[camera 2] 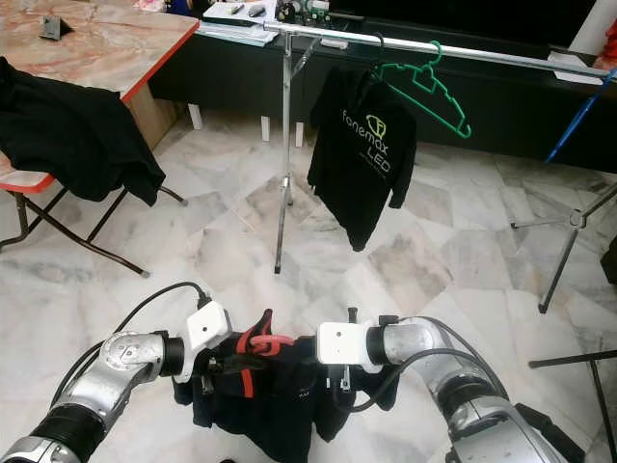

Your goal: Hang hanger

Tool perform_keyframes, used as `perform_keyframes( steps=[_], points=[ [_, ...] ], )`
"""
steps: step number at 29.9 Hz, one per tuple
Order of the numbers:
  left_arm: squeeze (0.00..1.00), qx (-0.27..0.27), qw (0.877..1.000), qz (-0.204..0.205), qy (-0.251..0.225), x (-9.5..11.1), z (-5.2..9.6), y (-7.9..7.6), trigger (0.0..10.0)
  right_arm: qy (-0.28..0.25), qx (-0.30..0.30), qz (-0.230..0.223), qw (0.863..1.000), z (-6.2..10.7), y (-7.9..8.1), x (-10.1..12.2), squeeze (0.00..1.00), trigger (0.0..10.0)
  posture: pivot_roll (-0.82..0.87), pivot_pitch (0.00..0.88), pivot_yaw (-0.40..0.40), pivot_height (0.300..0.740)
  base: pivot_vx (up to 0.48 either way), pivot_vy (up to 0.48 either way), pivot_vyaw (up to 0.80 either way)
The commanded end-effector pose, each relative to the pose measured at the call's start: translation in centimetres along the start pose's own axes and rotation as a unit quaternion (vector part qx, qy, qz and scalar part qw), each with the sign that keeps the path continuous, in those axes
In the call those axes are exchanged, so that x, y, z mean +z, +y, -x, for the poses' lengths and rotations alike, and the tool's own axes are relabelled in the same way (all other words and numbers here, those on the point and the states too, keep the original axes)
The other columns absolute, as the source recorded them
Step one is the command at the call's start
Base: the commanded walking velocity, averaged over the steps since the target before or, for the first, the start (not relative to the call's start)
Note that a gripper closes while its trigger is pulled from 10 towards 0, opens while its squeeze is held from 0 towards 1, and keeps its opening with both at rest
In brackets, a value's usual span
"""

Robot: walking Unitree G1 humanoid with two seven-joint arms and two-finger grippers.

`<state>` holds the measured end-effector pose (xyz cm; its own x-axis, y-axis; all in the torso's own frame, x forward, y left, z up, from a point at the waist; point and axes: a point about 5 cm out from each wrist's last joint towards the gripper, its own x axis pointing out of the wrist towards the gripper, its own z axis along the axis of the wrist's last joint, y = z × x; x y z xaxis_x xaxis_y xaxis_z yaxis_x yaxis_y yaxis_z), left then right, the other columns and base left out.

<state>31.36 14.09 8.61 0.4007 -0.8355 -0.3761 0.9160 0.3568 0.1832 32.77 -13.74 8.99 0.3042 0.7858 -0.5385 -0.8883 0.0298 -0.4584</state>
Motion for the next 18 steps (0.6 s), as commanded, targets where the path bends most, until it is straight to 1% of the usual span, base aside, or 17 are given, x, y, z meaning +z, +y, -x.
perform_keyframes(
  steps=[1, 9, 10, 14, 18],
  points=[
    [0.00, -0.010, 1.000, -0.002, 0.004, -0.2, -0.3, -0.4, 0.0, -0.028, -0.042, 0.002, 0.999, 0.4, -1.6, 1.0, 0.00, 0.0, 0.01, 0.175, -0.056, 0.740, 0.000, 0.000, 0.00],
    [0.00, 0.002, 1.000, 0.003, -0.012, 0.1, -0.4, -0.3, 0.0, -0.028, -0.042, -0.007, 0.999, 0.2, -1.4, 0.9, 0.00, 0.0, 0.01, 0.168, -0.054, 0.740, 0.000, 0.000, 0.00],
    [0.00, 0.006, 1.000, 0.006, -0.022, 0.3, -0.5, -0.3, 0.0, -0.027, -0.042, -0.010, 0.999, 0.2, -1.3, 0.9, 0.00, 0.0, 0.01, 0.162, -0.052, 0.740, 0.000, 0.000, 0.00],
    [0.00, 0.011, 0.999, 0.009, -0.034, 0.6, -0.5, -0.2, 0.0, -0.026, -0.042, -0.019, 0.999, 0.1, -1.1, 0.7, 0.00, 0.0, 0.01, 0.160, -0.052, 0.740, 0.000, 0.000, 0.00],
    [0.00, 0.020, 0.998, 0.023, -0.056, 0.9, -0.5, -0.2, 0.0, -0.027, -0.046, -0.033, 0.998, 0.1, -1.0, 0.5, 0.00, 0.0, 0.01, 0.158, -0.052, 0.740, 0.000, 0.000, 0.00]
  ],
)
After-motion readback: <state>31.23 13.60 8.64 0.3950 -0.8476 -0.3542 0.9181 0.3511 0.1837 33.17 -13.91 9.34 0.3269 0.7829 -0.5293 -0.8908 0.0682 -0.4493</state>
